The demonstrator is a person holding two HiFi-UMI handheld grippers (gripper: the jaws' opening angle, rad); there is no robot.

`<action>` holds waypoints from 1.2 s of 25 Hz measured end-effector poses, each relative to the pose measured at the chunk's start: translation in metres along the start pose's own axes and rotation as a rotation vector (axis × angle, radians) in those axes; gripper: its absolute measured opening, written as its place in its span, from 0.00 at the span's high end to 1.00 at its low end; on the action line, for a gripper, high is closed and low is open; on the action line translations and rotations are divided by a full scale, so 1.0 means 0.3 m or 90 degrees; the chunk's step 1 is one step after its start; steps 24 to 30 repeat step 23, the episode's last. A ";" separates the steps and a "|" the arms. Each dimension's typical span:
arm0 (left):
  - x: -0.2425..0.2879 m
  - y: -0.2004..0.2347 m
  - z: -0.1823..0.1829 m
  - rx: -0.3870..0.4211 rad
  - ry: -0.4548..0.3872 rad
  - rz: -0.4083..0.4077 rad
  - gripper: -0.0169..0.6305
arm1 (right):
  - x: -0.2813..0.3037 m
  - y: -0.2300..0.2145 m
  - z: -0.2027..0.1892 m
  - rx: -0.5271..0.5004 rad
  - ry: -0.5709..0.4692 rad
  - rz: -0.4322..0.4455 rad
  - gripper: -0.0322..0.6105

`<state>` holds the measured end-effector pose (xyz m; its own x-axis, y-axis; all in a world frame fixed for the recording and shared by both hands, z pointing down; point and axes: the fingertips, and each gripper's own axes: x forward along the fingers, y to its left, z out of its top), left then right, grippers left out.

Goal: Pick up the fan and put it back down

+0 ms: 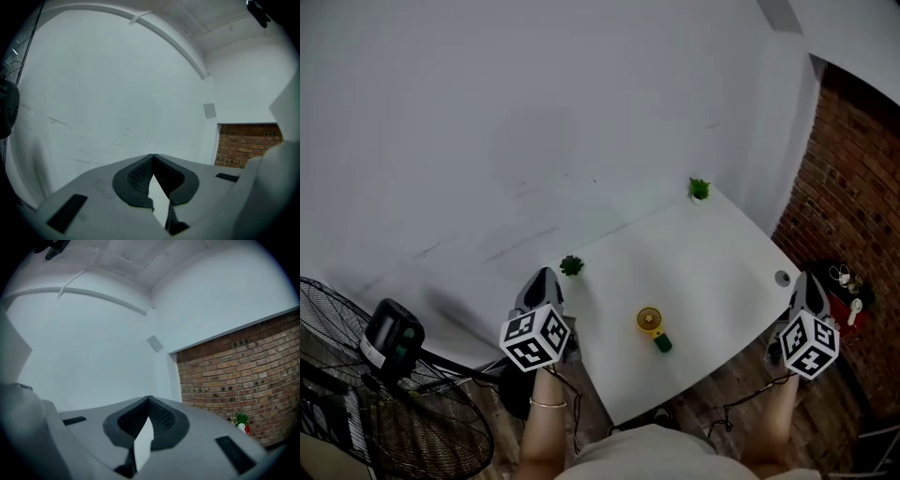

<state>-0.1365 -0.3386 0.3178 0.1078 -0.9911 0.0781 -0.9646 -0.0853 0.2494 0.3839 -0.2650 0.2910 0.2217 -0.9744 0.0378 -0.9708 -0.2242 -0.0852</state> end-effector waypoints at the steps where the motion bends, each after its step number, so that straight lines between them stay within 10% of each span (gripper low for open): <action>1: -0.002 0.001 -0.004 0.000 0.001 0.001 0.96 | 0.001 0.010 -0.005 -0.001 0.003 0.005 0.95; 30: -0.050 0.045 -0.030 -0.006 0.010 0.013 0.96 | -0.033 0.071 -0.050 0.004 0.026 0.041 0.95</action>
